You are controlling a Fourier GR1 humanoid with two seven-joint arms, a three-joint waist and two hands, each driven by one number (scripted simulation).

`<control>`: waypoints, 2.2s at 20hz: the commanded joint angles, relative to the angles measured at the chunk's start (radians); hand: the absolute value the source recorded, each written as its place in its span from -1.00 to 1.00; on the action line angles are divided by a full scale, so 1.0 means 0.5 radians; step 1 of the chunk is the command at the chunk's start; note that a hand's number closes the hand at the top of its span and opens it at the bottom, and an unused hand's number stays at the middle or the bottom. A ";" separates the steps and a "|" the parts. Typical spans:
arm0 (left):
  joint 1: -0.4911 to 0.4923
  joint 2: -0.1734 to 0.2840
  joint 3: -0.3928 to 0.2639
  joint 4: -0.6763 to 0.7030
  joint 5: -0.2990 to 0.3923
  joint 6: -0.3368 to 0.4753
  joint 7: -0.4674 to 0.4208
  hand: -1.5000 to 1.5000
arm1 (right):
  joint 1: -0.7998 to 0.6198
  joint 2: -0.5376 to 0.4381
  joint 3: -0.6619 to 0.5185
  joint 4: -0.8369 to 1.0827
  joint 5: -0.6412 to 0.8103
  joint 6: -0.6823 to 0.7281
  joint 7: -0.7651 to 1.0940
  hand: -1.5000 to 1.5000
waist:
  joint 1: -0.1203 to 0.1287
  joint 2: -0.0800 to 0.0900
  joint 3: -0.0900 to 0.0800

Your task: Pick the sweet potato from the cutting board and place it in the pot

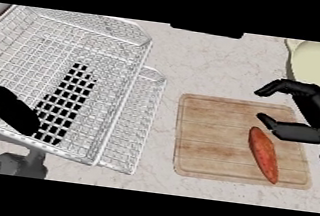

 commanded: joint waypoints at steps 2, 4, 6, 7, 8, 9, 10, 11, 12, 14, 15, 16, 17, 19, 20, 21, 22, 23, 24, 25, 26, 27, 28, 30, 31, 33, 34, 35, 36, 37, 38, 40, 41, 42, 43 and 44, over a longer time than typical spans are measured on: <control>-0.107 0.286 0.189 0.032 -0.294 0.187 -0.073 0.00 | -0.002 -0.016 -0.119 0.283 -0.035 0.144 -0.388 -1.00 | 0.053 0.013 0.065; -0.116 0.301 0.188 0.060 -0.282 0.174 -0.071 0.00 | -0.005 -0.039 -0.118 0.308 -0.036 0.271 -0.564 -1.00 | 0.039 0.005 0.062; -0.133 0.309 0.184 0.069 -0.297 0.199 -0.076 0.00 | -0.073 -0.135 -0.159 0.324 -0.065 0.418 -0.647 -1.00 | 0.032 -0.008 0.059; -0.130 0.338 0.211 0.075 -0.280 0.194 -0.067 0.00 | -0.079 -0.148 -0.166 0.348 -0.046 0.432 -0.698 -1.00 | 0.035 -0.011 0.057; -0.159 0.316 0.184 0.064 -0.296 0.227 -0.056 0.00 | -0.105 -0.215 -0.182 0.397 -0.052 0.516 -0.708 -1.00 | 0.028 -0.013 0.056; -0.132 0.291 0.155 0.086 -0.321 0.233 -0.101 0.00 | -0.113 -0.259 -0.173 0.416 -0.022 0.579 -0.770 -1.00 | 0.027 -0.011 0.054; -0.150 0.322 0.165 0.066 -0.296 0.233 -0.039 0.00 | -0.105 -0.286 -0.099 0.412 0.049 0.622 -0.766 -1.00 | 0.031 -0.017 0.053; -0.120 0.317 0.165 0.113 -0.317 0.217 -0.105 0.00 | -0.140 -0.358 -0.091 0.392 0.067 0.671 -0.754 -1.00 | 0.026 -0.020 0.048; -0.166 0.347 0.188 0.130 -0.300 0.200 -0.078 0.00 | -0.181 -0.385 -0.055 0.406 0.107 0.681 -0.716 -1.00 | 0.041 -0.012 0.048; -0.182 0.354 0.179 0.100 -0.272 0.190 -0.050 0.00 | -0.237 -0.483 0.072 0.329 0.223 0.761 -0.652 -1.00 | 0.060 -0.024 0.045; -0.127 0.332 0.134 0.122 -0.297 0.192 -0.089 0.00 | -0.277 -0.551 0.111 0.298 0.277 0.789 -0.630 -1.00 | 0.072 -0.026 0.043; -0.191 0.358 0.148 0.139 -0.292 0.180 -0.065 0.00 | -0.262 -0.585 0.168 0.292 0.347 0.802 -0.650 -1.00 | 0.062 -0.017 0.046; -0.189 0.333 0.149 0.148 -0.284 0.196 -0.089 0.00 | -0.275 -0.604 0.240 0.230 0.415 0.799 -0.625 -1.00 | 0.053 -0.025 0.043; -0.187 0.332 0.131 0.132 -0.296 0.227 -0.082 0.00 | -0.292 -0.639 0.353 0.141 0.553 0.749 -0.602 -1.00 | 0.051 -0.035 0.044; -0.161 0.334 0.110 0.136 -0.301 0.218 -0.090 0.00 | -0.327 -0.649 0.404 0.097 0.604 0.742 -0.577 -1.00 | 0.060 -0.038 0.042; -0.214 0.336 0.122 0.129 -0.308 0.259 -0.064 0.00 | -0.328 -0.688 0.432 0.076 0.638 0.748 -0.593 -1.00 | 0.042 -0.040 0.045; -0.205 0.332 0.133 0.144 -0.283 0.237 -0.084 0.00 | -0.338 -0.691 0.491 0.068 0.706 0.730 -0.588 -1.00 | 0.050 -0.032 0.043; -0.209 0.324 0.105 0.130 -0.301 0.259 -0.073 0.00 | -0.377 -0.714 0.525 0.031 0.751 0.725 -0.573 -1.00 | 0.050 -0.037 0.043; -0.128 0.328 0.087 0.131 -0.324 0.272 -0.107 0.00 | -0.311 -0.696 0.584 -0.019 0.763 0.714 -0.571 -1.00 | 0.026 -0.048 0.042; -0.203 0.341 0.115 0.111 -0.301 0.266 -0.082 0.00 | -0.323 -0.716 0.631 -0.011 0.833 0.694 -0.579 -1.00 | 0.031 -0.041 0.044; -0.209 0.334 0.123 0.175 -0.295 0.272 -0.081 0.00 | -0.332 -0.724 0.669 -0.070 0.848 0.706 -0.578 -1.00 | -0.002 -0.040 0.041; -0.179 0.333 0.139 0.175 -0.295 0.285 -0.116 0.00 | -0.278 -0.718 0.704 -0.063 0.862 0.677 -0.582 -1.00 | -0.014 -0.040 0.042; -0.193 0.313 0.122 0.147 -0.307 0.316 -0.107 0.00 | -0.342 -0.701 0.703 -0.065 0.850 0.688 -0.520 -1.00 | -0.005 -0.041 0.040; -0.123 0.380 0.136 0.081 -0.288 0.300 -0.081 0.00 | -0.285 -0.763 0.723 -0.023 0.856 0.684 -0.605 -1.00 | 0.004 -0.046 0.044; -0.203 0.346 0.145 0.157 -0.288 0.312 -0.081 0.00 | -0.344 -0.717 0.746 -0.057 0.859 0.685 -0.554 -1.00 | -0.016 -0.037 0.041; -0.121 0.398 0.146 0.113 -0.290 0.292 -0.100 0.00 | -0.285 -0.682 0.789 -0.071 0.875 0.612 -0.532 -1.00 | -0.012 -0.045 0.042; -0.175 0.371 0.135 0.129 -0.275 0.297 -0.073 0.00 | -0.272 -0.698 0.809 -0.031 0.910 0.589 -0.602 -1.00 | -0.029 -0.036 0.043; -0.117 0.360 0.119 0.121 -0.281 0.325 -0.077 0.00 | -0.267 -0.706 0.823 -0.067 0.897 0.607 -0.564 -1.00 | -0.034 -0.044 0.041; -0.187 0.359 0.128 0.094 -0.295 0.332 -0.090 0.00 | -0.283 -0.691 0.841 -0.039 0.921 0.586 -0.572 -1.00 | -0.027 -0.039 0.043; -0.143 0.428 0.183 0.127 -0.235 0.254 -0.084 0.00 | -0.252 -0.681 0.870 -0.062 0.957 0.532 -0.571 -1.00 | -0.031 -0.040 0.042; -0.144 0.378 0.122 0.116 -0.294 0.306 -0.115 0.00 | -0.296 -0.690 0.872 -0.036 0.961 0.563 -0.562 -1.00 | -0.023 -0.038 0.041; -0.153 0.409 0.160 0.109 -0.255 0.303 -0.082 0.00 | -0.244 -0.660 0.901 -0.007 1.022 0.446 -0.531 -1.00 | -0.036 -0.038 0.043; -0.123 0.395 0.134 0.118 -0.288 0.316 -0.123 0.00 | -0.249 -0.658 0.936 -0.009 1.082 0.422 -0.483 -1.00 | -0.033 -0.040 0.042; -0.154 0.359 0.120 0.182 -0.303 0.329 -0.139 0.00 | -0.256 -0.668 0.938 -0.011 1.097 0.415 -0.499 -1.00 | -0.059 -0.036 0.040; -0.105 0.434 0.158 0.130 -0.271 0.301 -0.109 0.00 | -0.265 -0.701 0.918 0.008 1.087 0.427 -0.502 -1.00 | -0.038 -0.042 0.041; -0.158 0.374 0.111 0.112 -0.307 0.380 -0.080 0.00 | -0.258 -0.602 0.951 0.017 1.117 0.371 -0.442 -1.00 | -0.040 -0.039 0.043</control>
